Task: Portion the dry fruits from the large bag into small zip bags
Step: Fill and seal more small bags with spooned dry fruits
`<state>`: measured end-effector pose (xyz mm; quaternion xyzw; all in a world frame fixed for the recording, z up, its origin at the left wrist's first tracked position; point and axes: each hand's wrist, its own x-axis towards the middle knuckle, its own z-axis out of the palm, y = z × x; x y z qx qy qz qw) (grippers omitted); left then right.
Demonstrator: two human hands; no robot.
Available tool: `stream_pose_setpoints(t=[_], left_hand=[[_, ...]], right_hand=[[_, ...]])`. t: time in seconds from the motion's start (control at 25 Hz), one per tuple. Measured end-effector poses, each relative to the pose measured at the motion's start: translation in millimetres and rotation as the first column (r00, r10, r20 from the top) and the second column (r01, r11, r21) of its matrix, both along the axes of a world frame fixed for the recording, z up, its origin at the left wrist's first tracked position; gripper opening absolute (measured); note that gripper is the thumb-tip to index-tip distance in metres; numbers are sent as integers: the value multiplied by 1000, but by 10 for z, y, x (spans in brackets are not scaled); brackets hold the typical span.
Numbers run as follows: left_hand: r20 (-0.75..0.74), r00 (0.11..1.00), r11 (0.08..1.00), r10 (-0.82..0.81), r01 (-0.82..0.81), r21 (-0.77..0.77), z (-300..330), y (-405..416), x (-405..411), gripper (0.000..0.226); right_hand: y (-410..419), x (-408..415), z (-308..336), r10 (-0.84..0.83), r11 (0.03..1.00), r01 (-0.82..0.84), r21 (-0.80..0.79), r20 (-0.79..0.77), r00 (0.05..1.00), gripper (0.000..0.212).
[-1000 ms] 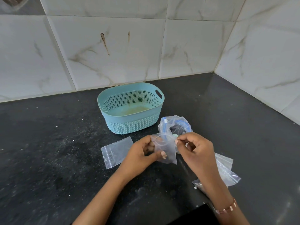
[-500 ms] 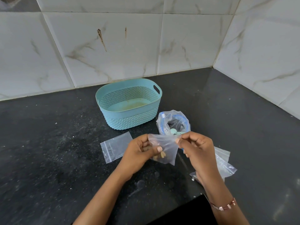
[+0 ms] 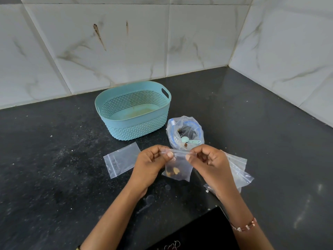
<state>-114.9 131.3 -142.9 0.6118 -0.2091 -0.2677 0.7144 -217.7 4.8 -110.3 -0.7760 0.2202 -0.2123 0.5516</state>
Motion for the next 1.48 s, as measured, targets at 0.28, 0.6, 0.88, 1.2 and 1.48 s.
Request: stream_pose_setpoints(t=[0.28,0.6,0.88,1.2,1.48], left_hand=[[172,985,992,22,-43,121,61,-83,-109,24],[197,980,995,34,-53,89,111,-70,-142,18],[39,998,999,41,-40,-7,94,38,-117,11],[-3,999,999,33,-32,27,103,-30,-146,20],[-91,996,998,-22,27,58,-11,-280,-299,10]], right_hand=[[84,28,-101,-68,977,88,-195,109,992,14],[119,44,-155,-46,968,71,-240,110,993,7],[95,43,-128,-80,987,88,-135,66,995,9],[82,-128,-50,-67,997,62,53,105,992,21],[35,-279,-167,-234,964,224,144,53,971,20]])
